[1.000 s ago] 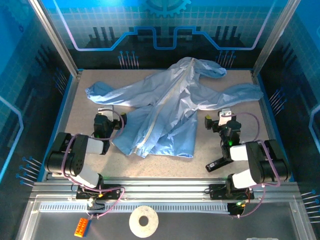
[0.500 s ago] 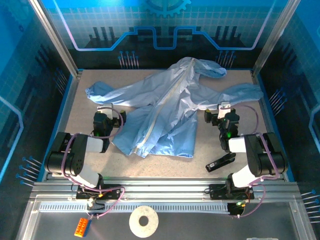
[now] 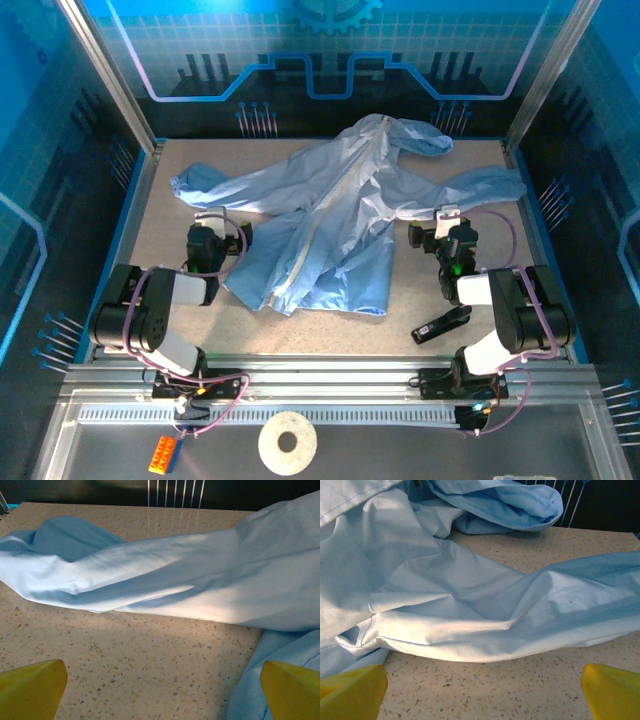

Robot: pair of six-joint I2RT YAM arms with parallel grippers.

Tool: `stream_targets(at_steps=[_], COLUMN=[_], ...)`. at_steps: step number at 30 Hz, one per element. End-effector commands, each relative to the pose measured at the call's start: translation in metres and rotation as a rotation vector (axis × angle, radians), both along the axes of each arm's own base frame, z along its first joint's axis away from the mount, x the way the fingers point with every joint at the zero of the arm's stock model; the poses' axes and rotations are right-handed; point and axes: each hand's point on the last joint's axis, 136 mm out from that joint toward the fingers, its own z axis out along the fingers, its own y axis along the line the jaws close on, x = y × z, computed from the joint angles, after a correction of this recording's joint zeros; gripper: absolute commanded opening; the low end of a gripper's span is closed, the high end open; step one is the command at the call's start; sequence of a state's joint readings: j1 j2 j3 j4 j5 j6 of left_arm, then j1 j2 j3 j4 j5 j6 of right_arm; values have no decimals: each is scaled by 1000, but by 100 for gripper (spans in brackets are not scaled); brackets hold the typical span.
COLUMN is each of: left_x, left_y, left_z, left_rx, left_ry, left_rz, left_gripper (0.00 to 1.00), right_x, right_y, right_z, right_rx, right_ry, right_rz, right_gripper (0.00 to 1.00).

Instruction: Zip up the jacket

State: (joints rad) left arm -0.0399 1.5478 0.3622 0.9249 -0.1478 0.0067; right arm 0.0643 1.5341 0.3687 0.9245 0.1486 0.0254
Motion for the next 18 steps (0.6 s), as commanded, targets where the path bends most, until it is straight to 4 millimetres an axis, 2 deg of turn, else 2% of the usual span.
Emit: stream_targets(at_steps=[1, 18], left_x=[5, 5], left_y=[0, 0], left_z=[6, 7], left_rx=[-2, -4], left_ry=[-19, -21], left_rz=[-12, -12], left_gripper=[99, 99], right_x=[3, 4], right_y=[1, 5], right_z=[2, 2], right_rx=[-9, -15], right_ry=[-7, -2], right_rz=[6, 22], right_gripper=[100, 100])
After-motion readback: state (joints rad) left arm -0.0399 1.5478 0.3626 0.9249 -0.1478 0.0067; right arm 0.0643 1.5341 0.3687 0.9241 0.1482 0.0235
